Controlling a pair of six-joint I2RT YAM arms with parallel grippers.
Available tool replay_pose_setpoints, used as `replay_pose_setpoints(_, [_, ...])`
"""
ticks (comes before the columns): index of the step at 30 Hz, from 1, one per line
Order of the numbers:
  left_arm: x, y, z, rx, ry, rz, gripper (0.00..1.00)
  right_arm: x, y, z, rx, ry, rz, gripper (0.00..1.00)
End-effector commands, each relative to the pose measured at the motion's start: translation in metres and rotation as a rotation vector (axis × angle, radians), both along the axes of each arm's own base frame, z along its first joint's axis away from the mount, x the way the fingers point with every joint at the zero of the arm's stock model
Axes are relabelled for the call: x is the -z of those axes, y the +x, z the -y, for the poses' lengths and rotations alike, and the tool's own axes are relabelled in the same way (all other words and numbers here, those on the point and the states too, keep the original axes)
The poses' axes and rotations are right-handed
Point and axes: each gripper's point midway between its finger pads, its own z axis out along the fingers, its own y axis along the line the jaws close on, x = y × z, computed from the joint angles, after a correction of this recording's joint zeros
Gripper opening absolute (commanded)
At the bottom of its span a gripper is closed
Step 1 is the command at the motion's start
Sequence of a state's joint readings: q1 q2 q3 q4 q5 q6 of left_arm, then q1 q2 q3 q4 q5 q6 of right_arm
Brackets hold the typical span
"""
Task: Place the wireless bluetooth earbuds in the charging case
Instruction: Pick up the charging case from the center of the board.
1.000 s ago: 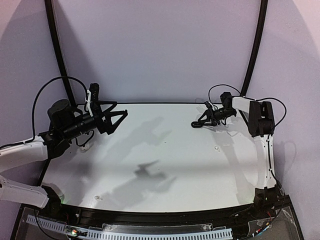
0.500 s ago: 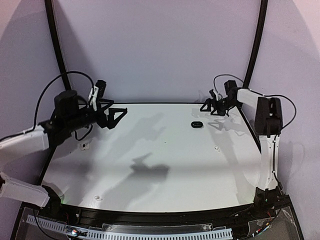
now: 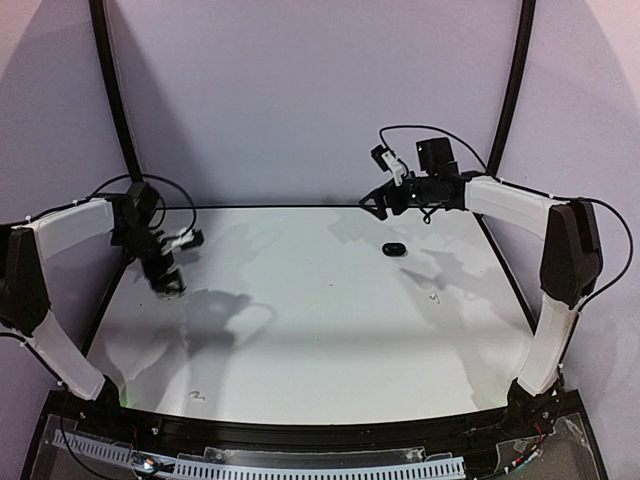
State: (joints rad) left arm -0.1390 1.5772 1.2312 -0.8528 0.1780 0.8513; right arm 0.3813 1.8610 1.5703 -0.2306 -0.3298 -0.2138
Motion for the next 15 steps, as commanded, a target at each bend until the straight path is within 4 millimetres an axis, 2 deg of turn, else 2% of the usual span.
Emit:
replay_pose_setpoints(1, [0.019, -0.040, -0.051, 0.310, 0.125, -0.085, 0.99, -0.027, -0.013, -0.016, -0.068, 0.002, 0.137, 0.99])
replay_pose_setpoints(2, [0.021, -0.029, -0.066, 0.307, 0.126, -0.065, 0.99, -0.028, -0.020, -0.022, -0.084, -0.006, 0.144, 0.99])
replay_pose_setpoints(4, [0.028, -0.019, -0.074, 0.361, 0.117, -0.044, 0.99, -0.031, -0.032, -0.033, -0.113, -0.006, 0.158, 0.99])
replay_pose_setpoints(9, [0.049, -0.010, -0.069, 0.500, 0.107, -0.001, 0.99, -0.021, -0.051, -0.051, -0.144, -0.029, 0.153, 0.99])
replay_pose_setpoints(12, [0.066, 0.009, -0.075, 0.508, 0.142, 0.017, 0.99, -0.013, -0.059, -0.062, -0.154, -0.063, 0.143, 0.99])
replay_pose_setpoints(14, [0.066, 0.028, -0.079, 0.499, 0.162, 0.048, 0.99, -0.004, -0.064, -0.071, -0.182, -0.091, 0.123, 0.99])
replay_pose_setpoints(15, [0.068, 0.030, -0.078, 0.503, 0.159, 0.049, 0.99, -0.003, -0.066, -0.074, -0.192, -0.095, 0.122, 0.99])
